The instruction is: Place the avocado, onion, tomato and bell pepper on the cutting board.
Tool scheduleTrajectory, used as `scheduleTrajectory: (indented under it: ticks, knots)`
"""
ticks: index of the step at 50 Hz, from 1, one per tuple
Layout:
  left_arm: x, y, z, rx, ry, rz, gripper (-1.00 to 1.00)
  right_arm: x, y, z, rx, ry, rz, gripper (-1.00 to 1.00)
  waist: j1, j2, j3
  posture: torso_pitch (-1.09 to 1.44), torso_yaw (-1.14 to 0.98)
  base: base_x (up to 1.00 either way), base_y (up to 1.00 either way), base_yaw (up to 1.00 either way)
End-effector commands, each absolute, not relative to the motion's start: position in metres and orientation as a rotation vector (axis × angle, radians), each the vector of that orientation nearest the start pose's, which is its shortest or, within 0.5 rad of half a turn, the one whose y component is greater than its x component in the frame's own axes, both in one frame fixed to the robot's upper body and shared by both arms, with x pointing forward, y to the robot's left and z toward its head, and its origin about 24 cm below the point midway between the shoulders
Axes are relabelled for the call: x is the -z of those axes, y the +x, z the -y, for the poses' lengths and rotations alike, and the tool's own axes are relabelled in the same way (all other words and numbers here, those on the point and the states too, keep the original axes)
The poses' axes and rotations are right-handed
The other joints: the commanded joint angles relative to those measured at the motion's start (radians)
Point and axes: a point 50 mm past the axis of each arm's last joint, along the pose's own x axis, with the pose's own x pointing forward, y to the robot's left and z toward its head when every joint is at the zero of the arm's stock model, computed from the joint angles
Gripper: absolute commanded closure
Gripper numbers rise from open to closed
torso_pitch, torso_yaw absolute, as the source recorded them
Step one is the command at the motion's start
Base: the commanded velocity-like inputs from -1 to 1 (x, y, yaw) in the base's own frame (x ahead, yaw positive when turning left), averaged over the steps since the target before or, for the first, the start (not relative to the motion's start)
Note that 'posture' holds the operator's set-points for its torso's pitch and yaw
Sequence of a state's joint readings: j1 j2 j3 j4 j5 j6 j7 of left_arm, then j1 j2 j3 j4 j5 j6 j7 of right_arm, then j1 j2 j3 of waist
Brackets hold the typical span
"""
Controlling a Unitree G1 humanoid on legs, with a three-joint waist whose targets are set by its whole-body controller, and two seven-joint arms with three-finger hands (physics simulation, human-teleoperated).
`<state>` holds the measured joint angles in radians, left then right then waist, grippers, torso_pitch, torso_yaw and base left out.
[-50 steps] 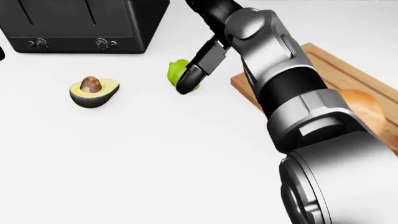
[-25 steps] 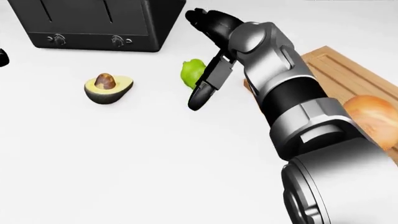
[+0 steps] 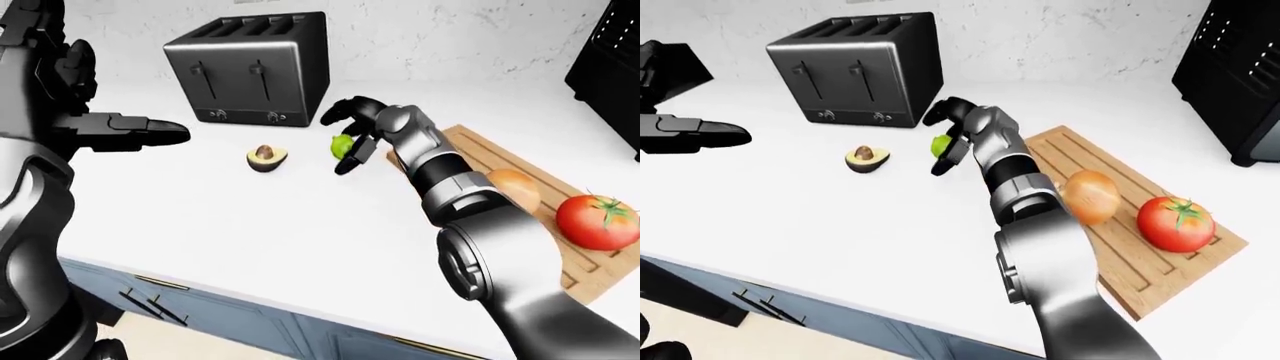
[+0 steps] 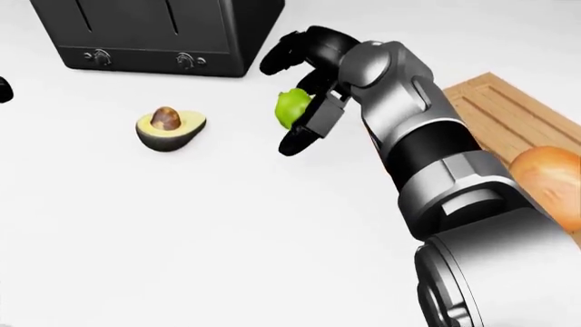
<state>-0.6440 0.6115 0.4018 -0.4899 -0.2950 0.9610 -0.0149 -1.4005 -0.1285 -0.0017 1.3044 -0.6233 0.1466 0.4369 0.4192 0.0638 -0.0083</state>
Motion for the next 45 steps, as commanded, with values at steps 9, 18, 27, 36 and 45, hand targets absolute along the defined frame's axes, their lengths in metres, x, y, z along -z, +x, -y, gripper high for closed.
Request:
scheduleTrajectory:
  ticks: [9,18,27,36,45]
  knots:
    - [-0.310,0.258,-0.256,-0.220,0.232,0.381,-1.00,-0.222,0.427,0.079,-0.487,-0.873,-0.145,-0.11,0.004,0.001,-0.028,0.00,0.35,0.00,0.00,0.00]
    - [-0.311,0.257,-0.256,-0.220,0.236,0.383,-1.00,-0.224,0.427,0.078,-0.495,-0.890,-0.140,0.58,0.006,0.000,-0.030,0.00,0.35,0.00,0.00,0.00]
    - [-0.316,0.257,-0.255,-0.219,0.235,0.390,-1.00,-0.233,0.427,0.078,-0.497,-0.915,-0.127,1.00,0.011,-0.003,-0.030,0.00,0.35,0.00,0.00,0.00]
    - [-0.314,0.258,-0.256,-0.218,0.234,0.387,-1.00,-0.253,0.428,0.083,-0.469,-0.952,-0.093,1.00,0.015,-0.005,-0.026,0.00,0.35,0.00,0.00,0.00]
    - [-0.313,0.260,-0.255,-0.215,0.234,0.385,-1.00,-0.274,0.428,0.094,-0.420,-0.983,-0.074,1.00,0.017,-0.007,-0.020,0.00,0.35,0.00,0.00,0.00]
